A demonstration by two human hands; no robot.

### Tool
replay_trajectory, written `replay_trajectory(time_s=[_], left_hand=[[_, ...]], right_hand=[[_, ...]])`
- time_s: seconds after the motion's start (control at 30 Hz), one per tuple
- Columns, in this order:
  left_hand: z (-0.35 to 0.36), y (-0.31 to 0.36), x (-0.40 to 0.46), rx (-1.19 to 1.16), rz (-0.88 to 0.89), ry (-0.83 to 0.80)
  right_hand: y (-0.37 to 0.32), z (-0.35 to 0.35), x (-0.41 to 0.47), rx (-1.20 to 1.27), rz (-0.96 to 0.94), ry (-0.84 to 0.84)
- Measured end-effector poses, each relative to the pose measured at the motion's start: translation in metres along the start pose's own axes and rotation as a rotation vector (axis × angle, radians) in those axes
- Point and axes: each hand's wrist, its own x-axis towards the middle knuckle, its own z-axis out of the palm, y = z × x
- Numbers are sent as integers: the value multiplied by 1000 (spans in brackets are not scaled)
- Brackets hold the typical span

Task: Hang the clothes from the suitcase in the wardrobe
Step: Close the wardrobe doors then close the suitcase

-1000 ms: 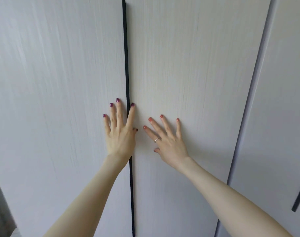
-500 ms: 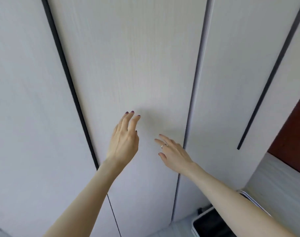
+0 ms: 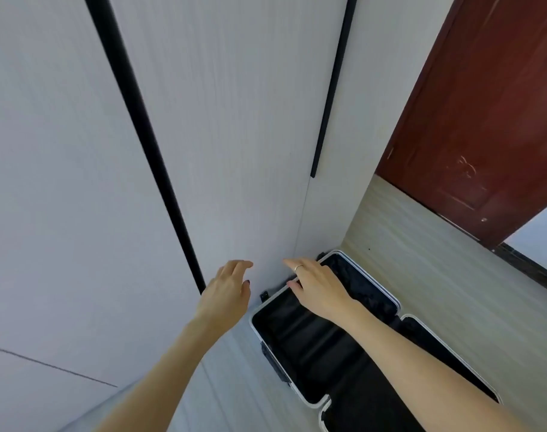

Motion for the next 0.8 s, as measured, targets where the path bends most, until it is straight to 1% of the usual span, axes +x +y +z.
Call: replay_trajectory(time_s=[0.1,0.27,0.37,0.47,0.57,0.67,0.77,0.8], left_hand=[[89,-20,7,-44,-86,-150],[245,-83,27,-102,-242,-297],[341,-134,50,-104,-286,-355],[429,-185,81,-101,-279,-317],[496,-229,121,-86,-290,-238],[547,-272,164,-15,-303,-194],[582,-303,196,79,-351,-223],[591,-310,205,76,-375,-229]], right_hand=[[52,62,3,10,64,-70],[124,196,17,103,201,-141],[166,288,36,164,265,-178],[202,379,64,201,304,-171],[228,453,103,231,338,-139],[247,509,142,284,375,-85],[259,547,167,363,399,-47],[263,555,173,384,403,-36]])
